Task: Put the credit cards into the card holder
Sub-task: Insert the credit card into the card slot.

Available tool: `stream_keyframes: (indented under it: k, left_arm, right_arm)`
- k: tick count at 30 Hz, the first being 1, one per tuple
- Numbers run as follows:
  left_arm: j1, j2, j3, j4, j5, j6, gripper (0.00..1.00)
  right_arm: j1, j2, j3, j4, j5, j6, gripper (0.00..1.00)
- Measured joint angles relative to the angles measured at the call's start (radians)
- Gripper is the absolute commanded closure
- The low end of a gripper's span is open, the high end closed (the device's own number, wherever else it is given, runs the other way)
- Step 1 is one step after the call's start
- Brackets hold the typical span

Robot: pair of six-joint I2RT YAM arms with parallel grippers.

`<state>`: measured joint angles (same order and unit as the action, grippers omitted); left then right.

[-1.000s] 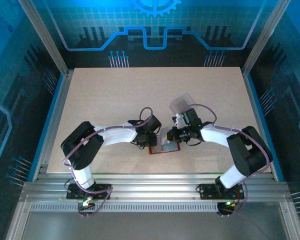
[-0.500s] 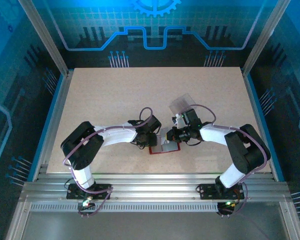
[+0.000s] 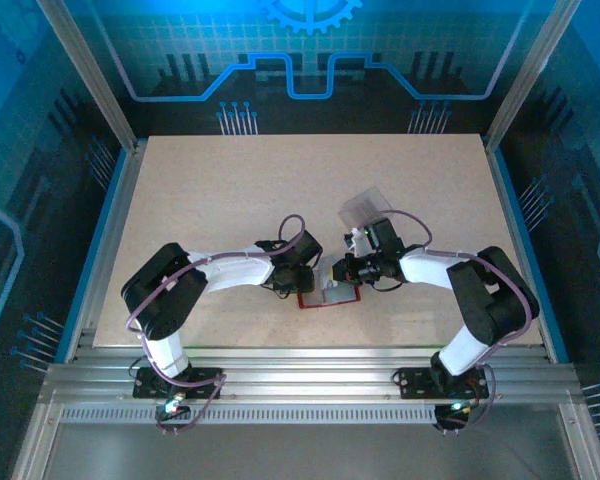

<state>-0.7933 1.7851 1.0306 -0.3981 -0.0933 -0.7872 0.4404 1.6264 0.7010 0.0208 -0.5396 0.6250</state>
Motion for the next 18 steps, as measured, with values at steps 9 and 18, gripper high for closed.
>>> stream_keyframes:
  k: [9,18]
  left_arm:
    - [0.0,0.0,-0.003,0.003,0.0,0.0,0.62]
    - [0.0,-0.002,-0.006,0.008,0.0,0.0,0.62]
  right_arm:
    - [-0.003,0.0,-0.029,0.011,-0.031,0.024,1.0]
    - [-0.004,0.0,-0.032,0.014,-0.05,0.06,1.0]
